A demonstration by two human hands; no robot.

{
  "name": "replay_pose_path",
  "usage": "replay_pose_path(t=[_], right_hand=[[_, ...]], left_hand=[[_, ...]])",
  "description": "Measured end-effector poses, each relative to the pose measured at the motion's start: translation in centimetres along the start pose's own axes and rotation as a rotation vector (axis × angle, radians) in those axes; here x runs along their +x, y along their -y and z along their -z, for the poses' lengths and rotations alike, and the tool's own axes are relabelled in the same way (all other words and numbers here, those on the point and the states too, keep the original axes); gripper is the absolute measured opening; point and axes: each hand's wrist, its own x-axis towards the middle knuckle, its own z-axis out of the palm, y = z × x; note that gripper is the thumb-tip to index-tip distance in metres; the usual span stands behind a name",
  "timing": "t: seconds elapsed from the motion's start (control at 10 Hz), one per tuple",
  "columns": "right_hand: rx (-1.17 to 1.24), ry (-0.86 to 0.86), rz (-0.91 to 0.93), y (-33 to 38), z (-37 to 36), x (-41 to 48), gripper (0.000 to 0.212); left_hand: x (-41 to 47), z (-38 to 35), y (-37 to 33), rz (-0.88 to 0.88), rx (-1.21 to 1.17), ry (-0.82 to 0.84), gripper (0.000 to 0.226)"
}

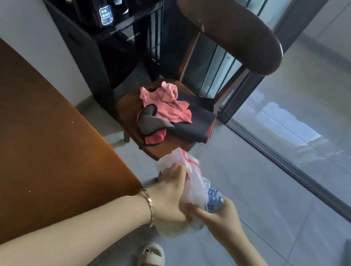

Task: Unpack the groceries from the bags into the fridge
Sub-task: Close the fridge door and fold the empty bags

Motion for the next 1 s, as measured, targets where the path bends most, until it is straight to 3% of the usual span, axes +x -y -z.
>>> replay_pose_path(t=[0.1, 0.2, 0.3, 0.4, 0.6, 0.7, 0.8, 0.9, 1.0], right_hand=[[-0.126, -0.152, -0.110, -4.0, 0.0, 2.8, 0.029], [-0.279, -0.263, -0.232, -8.1, -0.4, 6.5, 0.022], [-0.363, -0.250, -0.347, -11.0, -2.3, 9.4, 0.026], [-0.454, -0.188, -0.399, -13.9, -5.1, 11.9, 0.027], [-0.501, -0.087, -0.530, -17.6, -9.3, 15.6, 0.056], [-0.574, -0.028, -0.528, -17.9, -9.9, 16.5, 0.047], [-0.674, 0.141, -0.505, -16.6, -9.6, 16.5, 0.027], [-0.758, 0.301, -0.453, -13.0, -8.6, 16.3, 0.034], [-0.835, 0.355, -0.326, -5.6, -7.2, 14.7, 0.022]], left_hand=[[1.3, -0.3, 1.2, 0.031, 0.192, 0.011, 0.067], [2.5, 0.0, 2.3, 0.085, 0.274, -0.047, 0.033], [3.3, 0.8, 3.5, 0.150, 0.326, -0.059, 0.024], [4.3, 1.7, 5.1, 0.239, 0.280, -0.037, 0.022], [6.3, 3.5, 7.5, 0.300, 0.291, -0.073, 0.013], [7.3, 3.8, 8.2, 0.312, 0.278, -0.080, 0.011], [7.1, 3.6, 8.2, 0.303, 0.215, -0.098, 0.007], [6.0, 3.9, 8.1, 0.293, 0.137, -0.146, 0.004], [3.4, 4.7, 7.4, 0.228, 0.066, -0.226, 0.005]])
